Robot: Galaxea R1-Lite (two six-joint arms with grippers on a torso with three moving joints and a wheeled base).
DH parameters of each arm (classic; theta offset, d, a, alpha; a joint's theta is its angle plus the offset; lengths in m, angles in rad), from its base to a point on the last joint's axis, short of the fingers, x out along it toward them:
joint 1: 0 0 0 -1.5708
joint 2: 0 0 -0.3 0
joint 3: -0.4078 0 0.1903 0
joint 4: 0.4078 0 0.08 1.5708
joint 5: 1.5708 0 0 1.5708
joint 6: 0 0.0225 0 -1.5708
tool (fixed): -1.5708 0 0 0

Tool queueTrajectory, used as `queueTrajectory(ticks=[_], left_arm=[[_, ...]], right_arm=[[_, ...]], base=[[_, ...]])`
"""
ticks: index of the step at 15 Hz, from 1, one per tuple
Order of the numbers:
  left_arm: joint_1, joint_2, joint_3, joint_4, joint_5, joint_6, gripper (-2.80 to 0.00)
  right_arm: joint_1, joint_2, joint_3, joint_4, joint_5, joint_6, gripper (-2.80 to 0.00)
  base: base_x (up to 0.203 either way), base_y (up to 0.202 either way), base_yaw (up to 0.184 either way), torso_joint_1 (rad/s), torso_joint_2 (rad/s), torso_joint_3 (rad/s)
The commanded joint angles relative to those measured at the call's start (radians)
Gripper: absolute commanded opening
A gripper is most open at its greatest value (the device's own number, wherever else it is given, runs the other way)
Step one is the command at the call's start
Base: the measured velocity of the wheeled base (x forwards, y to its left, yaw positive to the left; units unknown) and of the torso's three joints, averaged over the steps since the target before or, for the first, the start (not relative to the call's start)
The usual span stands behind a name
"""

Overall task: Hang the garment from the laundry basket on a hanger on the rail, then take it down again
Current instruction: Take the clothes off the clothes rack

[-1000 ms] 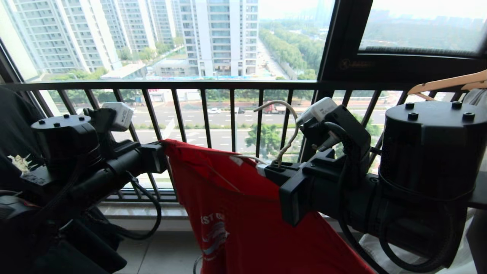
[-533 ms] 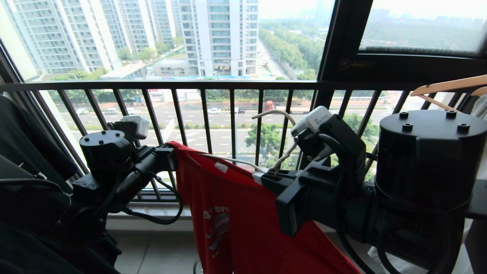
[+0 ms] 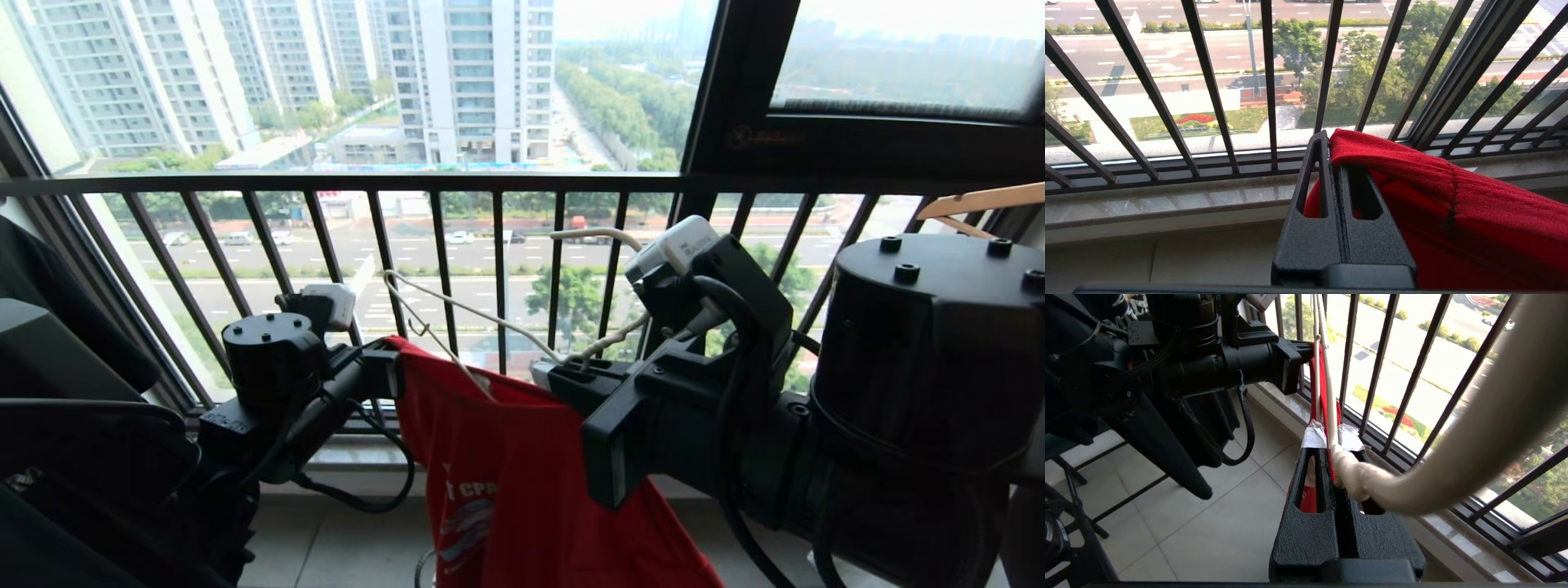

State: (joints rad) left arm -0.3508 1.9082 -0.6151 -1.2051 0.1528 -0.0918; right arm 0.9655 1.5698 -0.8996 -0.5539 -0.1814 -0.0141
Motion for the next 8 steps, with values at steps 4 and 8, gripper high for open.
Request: queueTrajectory(ticks=[4,8], left_arm=[[-0.143,-0.07,0.101,-0.006,-0.004,0.045,-2.8],[-0.205,-0.089,0.16,-0.006,-0.006,0.119,-2.8]], right_arm=[[-0.049,0.126,0.005,-0.253,-0.02,0.003,-2.8],[-0.068,0.234,0.005,-0.484,-0.056,0.0,-2.8]], base=[[0.0,0.0,0.0,0.0,0.0,0.0],[0.0,0.0,0.0,0.0,0.0,0.0]])
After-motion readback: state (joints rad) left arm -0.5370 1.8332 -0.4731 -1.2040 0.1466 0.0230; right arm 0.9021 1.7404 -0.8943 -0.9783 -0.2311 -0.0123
